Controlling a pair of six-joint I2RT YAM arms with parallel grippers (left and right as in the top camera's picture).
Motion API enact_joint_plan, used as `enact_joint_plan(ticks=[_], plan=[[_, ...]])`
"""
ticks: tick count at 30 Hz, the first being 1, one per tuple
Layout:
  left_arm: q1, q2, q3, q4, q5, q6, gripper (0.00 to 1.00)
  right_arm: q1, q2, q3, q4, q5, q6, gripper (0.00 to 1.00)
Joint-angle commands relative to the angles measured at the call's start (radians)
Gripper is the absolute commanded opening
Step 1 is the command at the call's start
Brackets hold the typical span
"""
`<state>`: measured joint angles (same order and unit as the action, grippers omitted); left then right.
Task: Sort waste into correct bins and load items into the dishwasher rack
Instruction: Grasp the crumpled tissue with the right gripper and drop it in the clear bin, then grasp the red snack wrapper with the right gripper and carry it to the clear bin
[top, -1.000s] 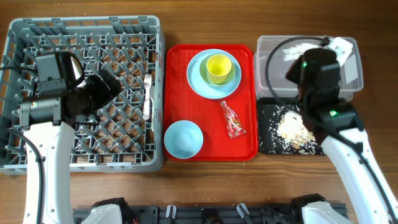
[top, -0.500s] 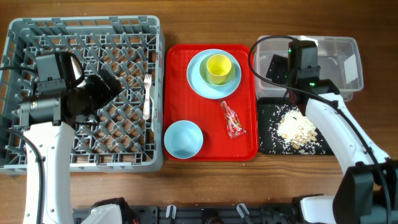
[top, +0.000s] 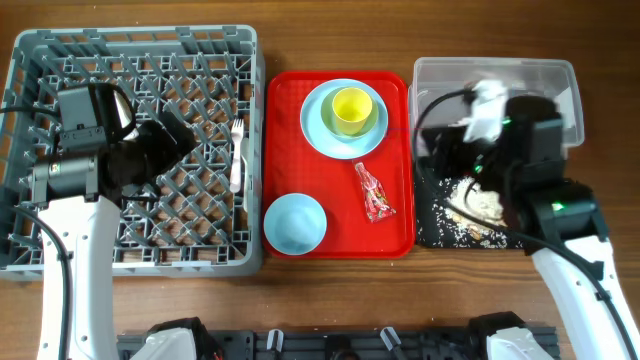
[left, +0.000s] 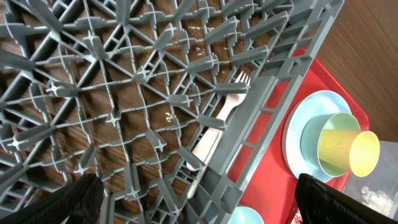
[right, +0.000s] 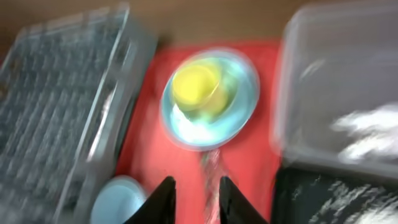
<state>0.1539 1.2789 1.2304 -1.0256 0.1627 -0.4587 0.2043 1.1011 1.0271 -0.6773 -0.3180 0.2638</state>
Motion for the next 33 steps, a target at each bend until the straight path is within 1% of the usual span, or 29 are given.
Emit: enact_joint_plan(ticks=[1,3,5,8,13,22,23,24,25,26,27,28,29,30,33], plan=[[0.006,-0.003,0.015,0.002,0.008,-0.002,1.00,0.133,0.052,-0.023,-0.036,-0.002,0.002,0.23],[0.006,-0.003,0.015,0.002,0.008,-0.002,1.00,0.222,0.103,-0.029,-0.043,0.088,0.030,0.24],[0.006,-0.003,0.015,0.002,0.008,-0.002,1.00,0.319,0.181,-0.032,-0.037,0.204,0.090,0.26],[0.006,-0.003,0.015,0.002,0.008,-0.002,1.00,0.389,0.298,-0.032,-0.023,0.304,0.132,0.27],[0.006,-0.003,0.015,0.002,0.008,-0.002,1.00,0.412,0.511,-0.032,0.039,0.322,0.130,0.31],[0.006,-0.003,0.015,0.002,0.008,-0.002,1.00,0.412,0.721,-0.033,0.152,0.357,0.129,0.31],[0.006,-0.003,0.015,0.002,0.008,-0.002,1.00,0.412,0.734,-0.033,0.154,0.370,0.128,0.30],[0.006,-0.003,0.015,0.002,0.008,-0.002,1.00,0.412,0.741,-0.033,0.150,0.383,0.127,0.26],[0.006,-0.003,0.015,0.002,0.008,-0.002,1.00,0.412,0.741,-0.033,0.143,0.385,0.124,0.16],[0.006,-0.003,0.015,0.002,0.008,-0.002,1.00,0.412,0.739,-0.033,0.142,0.385,0.124,0.10],[0.006,-0.003,0.015,0.002,0.008,-0.002,1.00,0.412,0.737,-0.033,0.142,0.385,0.123,0.10],[0.006,-0.003,0.015,0.002,0.008,-0.002,1.00,0.412,0.734,-0.032,0.141,0.385,0.121,0.15],[0.006,-0.003,0.015,0.002,0.008,-0.002,1.00,0.412,0.732,-0.032,0.140,0.385,0.121,0.14],[0.006,-0.003,0.015,0.002,0.008,-0.002,1.00,0.412,0.725,-0.027,0.137,0.381,0.121,0.04],[0.006,-0.003,0.015,0.002,0.008,-0.002,1.00,0.412,0.681,-0.002,0.120,0.377,0.121,0.04]])
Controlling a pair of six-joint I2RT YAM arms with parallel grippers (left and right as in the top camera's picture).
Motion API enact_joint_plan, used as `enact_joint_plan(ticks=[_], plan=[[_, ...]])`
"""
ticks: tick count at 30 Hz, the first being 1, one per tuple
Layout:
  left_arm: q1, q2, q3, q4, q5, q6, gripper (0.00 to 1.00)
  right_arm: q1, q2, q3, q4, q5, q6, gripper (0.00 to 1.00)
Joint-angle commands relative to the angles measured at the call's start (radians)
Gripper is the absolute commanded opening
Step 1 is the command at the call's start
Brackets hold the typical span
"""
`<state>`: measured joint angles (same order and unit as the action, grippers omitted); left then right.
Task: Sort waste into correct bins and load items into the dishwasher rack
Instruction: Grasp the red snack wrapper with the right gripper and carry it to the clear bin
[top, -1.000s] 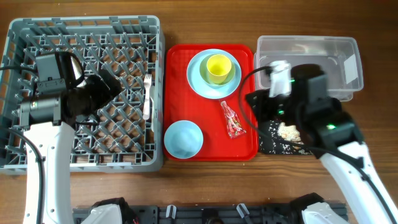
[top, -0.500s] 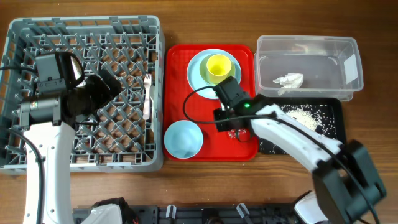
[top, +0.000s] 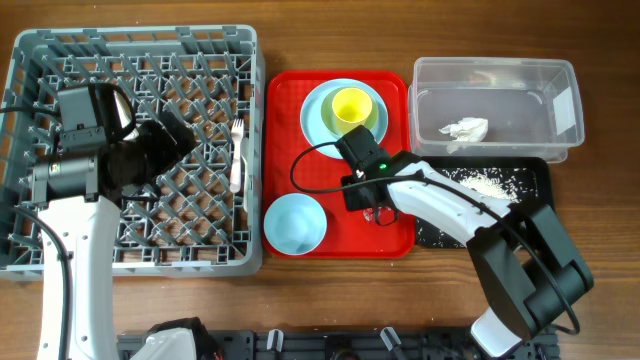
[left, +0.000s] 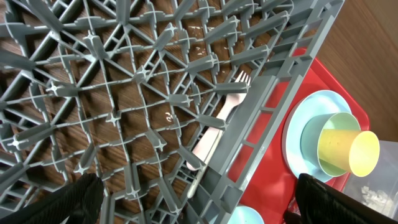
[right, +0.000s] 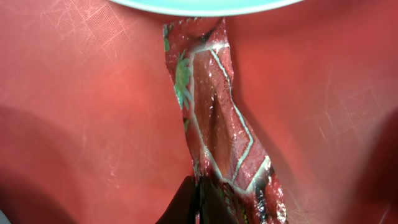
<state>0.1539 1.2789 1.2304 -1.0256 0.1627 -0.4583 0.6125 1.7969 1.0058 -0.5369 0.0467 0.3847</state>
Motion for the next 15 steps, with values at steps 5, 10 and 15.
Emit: enact_joint_plan(ticks=[5,10,15], plan=[[0.006,-0.003,0.015,0.002,0.008,-0.002,1.00,0.003,-0.104,0.025,-0.034,0.013,-0.024,0.04],[0.006,-0.003,0.015,0.002,0.008,-0.002,1.00,-0.002,-0.229,0.025,-0.031,0.014,-0.026,0.04],[0.006,-0.003,0.015,0.002,0.008,-0.002,1.00,-0.091,-0.412,0.025,-0.023,0.079,-0.018,0.04]])
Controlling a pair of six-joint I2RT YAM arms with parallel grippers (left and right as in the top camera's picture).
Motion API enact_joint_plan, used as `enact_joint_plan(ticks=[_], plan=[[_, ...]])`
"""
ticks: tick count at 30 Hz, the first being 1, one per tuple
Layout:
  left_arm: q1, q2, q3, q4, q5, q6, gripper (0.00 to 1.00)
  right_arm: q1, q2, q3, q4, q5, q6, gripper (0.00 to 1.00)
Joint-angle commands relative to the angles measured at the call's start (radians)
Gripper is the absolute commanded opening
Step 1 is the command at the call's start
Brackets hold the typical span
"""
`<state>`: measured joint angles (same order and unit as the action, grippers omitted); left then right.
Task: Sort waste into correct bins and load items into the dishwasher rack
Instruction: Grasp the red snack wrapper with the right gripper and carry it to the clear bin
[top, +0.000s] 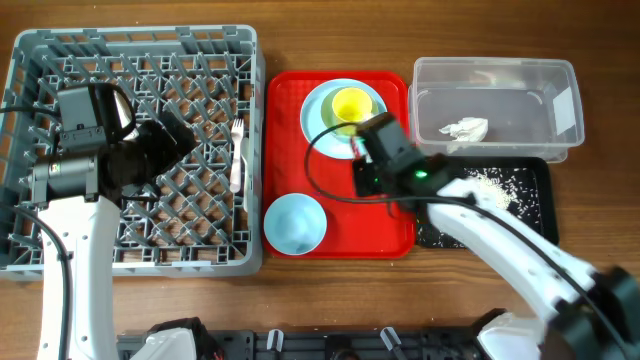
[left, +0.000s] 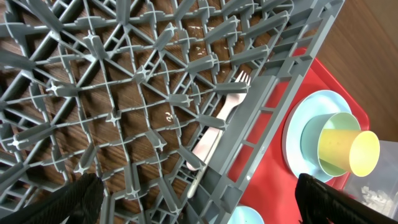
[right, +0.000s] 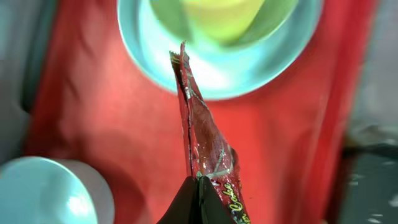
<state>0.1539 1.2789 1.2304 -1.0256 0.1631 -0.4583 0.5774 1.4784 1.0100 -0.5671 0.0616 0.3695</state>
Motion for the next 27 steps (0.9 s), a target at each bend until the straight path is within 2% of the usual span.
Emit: enact_joint_plan(ticks=[1,7,13,17,20,24,27], plan=[[0.006,-0.003,0.015,0.002,0.008,-0.002,1.00,-0.084,-0.122,0.021,0.009,0.085,-0.003,0.04],[0.006,-0.003,0.015,0.002,0.008,-0.002,1.00,-0.282,-0.169,0.020,0.081,0.267,-0.050,0.04],[0.006,-0.003,0.015,0.002,0.008,-0.002,1.00,-0.438,-0.103,0.018,0.195,0.282,-0.080,0.04],[0.006,-0.003,0.015,0.002,0.008,-0.002,1.00,-0.490,-0.016,0.016,0.251,0.281,-0.080,0.04],[0.006,-0.003,0.015,0.002,0.008,-0.002,1.00,-0.512,0.072,0.016,0.357,0.281,-0.082,0.04],[0.006,-0.003,0.015,0.002,0.008,-0.002,1.00,-0.513,0.102,0.016,0.423,0.281,-0.077,0.04],[0.006,-0.003,0.015,0.002,0.008,-0.002,1.00,-0.513,0.102,0.016,0.429,0.267,0.034,0.04]])
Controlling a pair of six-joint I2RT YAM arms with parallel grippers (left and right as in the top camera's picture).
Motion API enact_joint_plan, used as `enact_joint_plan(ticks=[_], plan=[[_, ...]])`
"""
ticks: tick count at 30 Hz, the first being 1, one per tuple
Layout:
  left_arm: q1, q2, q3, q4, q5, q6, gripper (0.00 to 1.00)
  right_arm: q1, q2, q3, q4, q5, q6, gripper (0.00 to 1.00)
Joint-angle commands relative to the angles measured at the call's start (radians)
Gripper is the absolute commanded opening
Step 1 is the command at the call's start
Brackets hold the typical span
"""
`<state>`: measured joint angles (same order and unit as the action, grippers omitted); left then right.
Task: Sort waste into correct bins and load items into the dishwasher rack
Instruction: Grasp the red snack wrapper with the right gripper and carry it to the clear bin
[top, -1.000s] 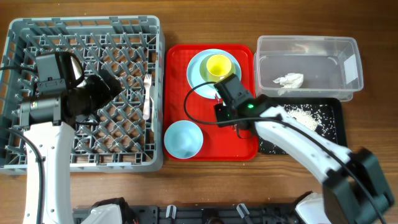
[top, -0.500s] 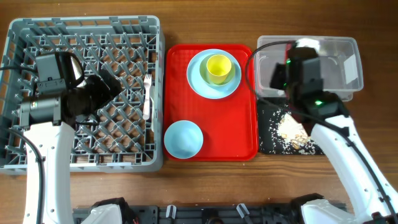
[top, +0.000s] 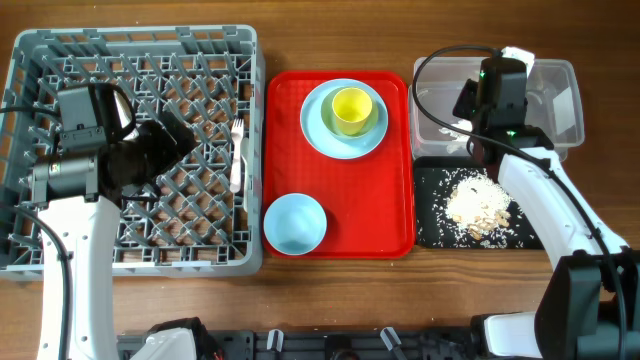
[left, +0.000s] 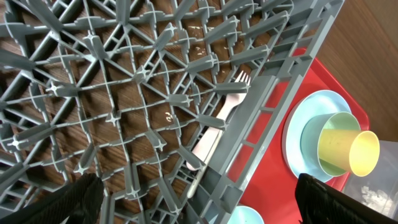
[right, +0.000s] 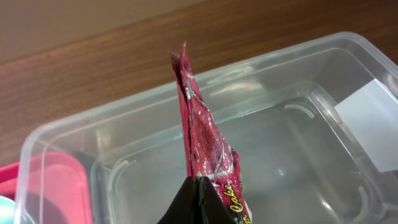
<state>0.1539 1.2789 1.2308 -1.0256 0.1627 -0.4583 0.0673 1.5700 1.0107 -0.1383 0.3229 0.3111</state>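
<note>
A red snack wrapper (right: 206, 144) hangs pinched in my right gripper (right: 198, 182), which is shut on it above the clear plastic bin (right: 155, 99). The overhead view shows that gripper (top: 489, 97) over the bin's (top: 560, 72) left half. My left gripper (top: 176, 135) stands open over the grey dishwasher rack (top: 130, 55), its fingertips (left: 81, 194) wide apart. A white fork (top: 237, 155) lies in the rack near its right wall. A blue plate (top: 318, 125) bearing a yellow cup (top: 351, 108) and a blue bowl (top: 295, 222) sit on the red tray (top: 390, 215).
A black tray (top: 430, 215) with a heap of pale food scraps (top: 478, 205) lies in front of the clear bin. The bin carries a white label (right: 373, 124) on its right wall. The rack's right wall (left: 273, 118) borders the red tray.
My right gripper, still shut on the wrapper, was above the red tray by the plate and is now over the clear bin. The left arm has not moved.
The wrapper lay on the red tray while my right gripper was open over the bins. Then the gripper was shut on the wrapper on the tray, then held it lifted near the plate, and now holds it over the clear bin.
</note>
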Motion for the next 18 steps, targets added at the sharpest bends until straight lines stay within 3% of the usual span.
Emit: enact_joint_plan(ticks=[1,3,8,10,18], plan=[[0.006,-0.003,0.015,0.002,0.008,-0.002,1.00,-0.003,0.010,0.016,-0.017,-0.011,0.157,0.04],[0.006,-0.003,0.015,0.002,0.008,-0.002,1.00,-0.003,0.010,0.016,-0.080,-0.024,0.377,0.04],[0.006,-0.003,0.015,0.002,0.008,-0.002,1.00,-0.003,0.010,0.015,-0.207,-0.098,1.082,0.05],[0.006,-0.003,0.015,0.002,0.008,-0.002,1.00,-0.003,0.010,0.015,-0.186,-0.123,1.161,0.05],[0.006,-0.003,0.015,0.002,0.008,-0.002,1.00,-0.003,0.010,0.015,-0.069,-0.111,1.106,0.10]])
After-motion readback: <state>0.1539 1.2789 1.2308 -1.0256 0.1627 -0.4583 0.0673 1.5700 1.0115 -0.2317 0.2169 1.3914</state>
